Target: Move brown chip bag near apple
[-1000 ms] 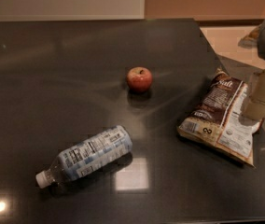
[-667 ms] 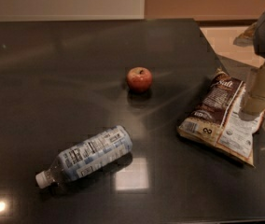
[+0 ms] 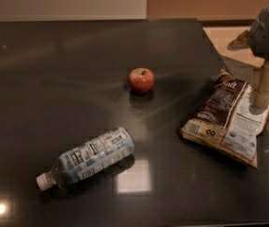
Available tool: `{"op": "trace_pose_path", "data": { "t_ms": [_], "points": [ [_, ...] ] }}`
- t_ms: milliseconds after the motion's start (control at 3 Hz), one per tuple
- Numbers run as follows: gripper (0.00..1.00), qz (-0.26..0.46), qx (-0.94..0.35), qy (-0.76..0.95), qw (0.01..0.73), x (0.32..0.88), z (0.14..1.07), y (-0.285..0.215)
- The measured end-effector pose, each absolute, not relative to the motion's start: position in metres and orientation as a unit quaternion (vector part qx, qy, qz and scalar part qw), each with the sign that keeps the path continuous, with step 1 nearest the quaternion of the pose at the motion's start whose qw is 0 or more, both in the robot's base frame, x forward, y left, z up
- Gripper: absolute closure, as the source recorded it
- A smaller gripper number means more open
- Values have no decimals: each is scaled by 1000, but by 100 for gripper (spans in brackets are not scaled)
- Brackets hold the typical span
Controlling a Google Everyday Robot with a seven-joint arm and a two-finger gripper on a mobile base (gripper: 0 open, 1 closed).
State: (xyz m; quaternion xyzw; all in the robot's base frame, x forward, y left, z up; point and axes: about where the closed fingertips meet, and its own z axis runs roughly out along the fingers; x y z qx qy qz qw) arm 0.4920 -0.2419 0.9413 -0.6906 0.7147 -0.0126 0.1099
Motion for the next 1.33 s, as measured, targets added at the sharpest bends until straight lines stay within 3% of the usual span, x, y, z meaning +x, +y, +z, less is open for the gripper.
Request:
{"op": "trace_pose_path", "data": {
  "t_ms": [1000,1333],
  "points": [
    [0,11,-784,618,58,515,883,-261],
    [17,15,-796,604,40,517,871,-259]
  ]
}}
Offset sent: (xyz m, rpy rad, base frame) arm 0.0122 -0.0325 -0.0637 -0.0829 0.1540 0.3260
